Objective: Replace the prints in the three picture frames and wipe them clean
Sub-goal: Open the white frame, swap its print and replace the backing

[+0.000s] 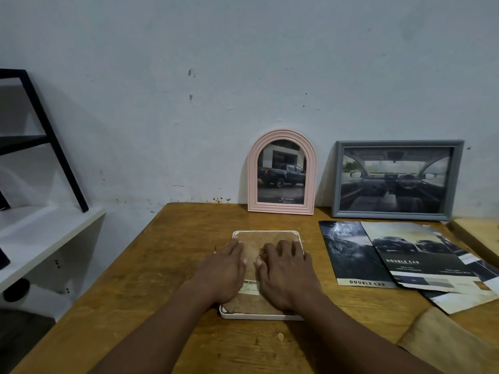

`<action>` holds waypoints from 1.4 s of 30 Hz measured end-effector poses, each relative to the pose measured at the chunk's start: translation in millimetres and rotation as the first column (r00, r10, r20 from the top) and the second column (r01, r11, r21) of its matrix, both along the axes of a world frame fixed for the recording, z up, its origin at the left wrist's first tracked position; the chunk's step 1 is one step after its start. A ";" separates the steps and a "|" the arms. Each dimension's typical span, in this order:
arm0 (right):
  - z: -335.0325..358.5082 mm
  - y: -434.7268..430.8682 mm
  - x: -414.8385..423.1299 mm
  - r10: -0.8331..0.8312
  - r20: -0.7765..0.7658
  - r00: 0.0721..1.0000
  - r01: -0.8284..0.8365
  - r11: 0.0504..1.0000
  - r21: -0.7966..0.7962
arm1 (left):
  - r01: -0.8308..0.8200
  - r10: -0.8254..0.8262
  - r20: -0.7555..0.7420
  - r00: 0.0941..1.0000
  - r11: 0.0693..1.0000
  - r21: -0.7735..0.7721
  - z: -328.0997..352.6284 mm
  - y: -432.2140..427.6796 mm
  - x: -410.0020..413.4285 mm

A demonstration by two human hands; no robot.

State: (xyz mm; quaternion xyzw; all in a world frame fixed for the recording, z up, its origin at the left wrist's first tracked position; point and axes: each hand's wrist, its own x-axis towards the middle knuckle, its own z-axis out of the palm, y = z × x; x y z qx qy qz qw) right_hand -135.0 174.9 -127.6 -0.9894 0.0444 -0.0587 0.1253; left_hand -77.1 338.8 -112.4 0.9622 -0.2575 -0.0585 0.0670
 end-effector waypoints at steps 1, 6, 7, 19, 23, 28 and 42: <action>0.0 -0.8 -0.1 -0.004 -0.003 1.000 0.004 1.000 -0.001 | -0.010 0.010 -0.006 1.000 1.000 -0.009 -0.2 -2.6 1.8; 0.3 0.1 0.8 0.006 -0.001 1.000 -0.006 1.000 0.015 | -0.075 0.077 0.176 0.981 0.997 -0.022 -6.8 -14.9 -5.5; 1.4 -2.5 2.4 0.010 0.002 1.000 -0.010 1.000 0.028 | -0.076 0.075 0.232 0.970 0.997 -0.005 -7.5 -16.2 -6.2; 8.0 -22.2 -6.2 -0.429 0.118 0.896 0.369 0.865 0.340 | -0.098 0.103 0.137 0.985 0.994 -0.046 -5.0 -21.7 -6.5; 12.5 -38.0 -2.8 -0.391 0.025 0.920 0.326 0.798 0.507 | -0.212 0.206 -0.053 0.977 0.930 -0.300 10.8 -30.3 -9.6; 33.2 -48.8 -4.4 -0.402 0.018 0.915 0.234 0.568 0.789 | -0.379 0.258 -0.299 0.919 0.786 -0.488 27.7 -45.5 -17.2; 127.2 -52.7 -25.1 -0.067 0.209 0.976 -0.136 0.567 0.813 | -0.728 -0.170 -0.767 0.618 0.245 -0.641 102.3 -62.8 -25.9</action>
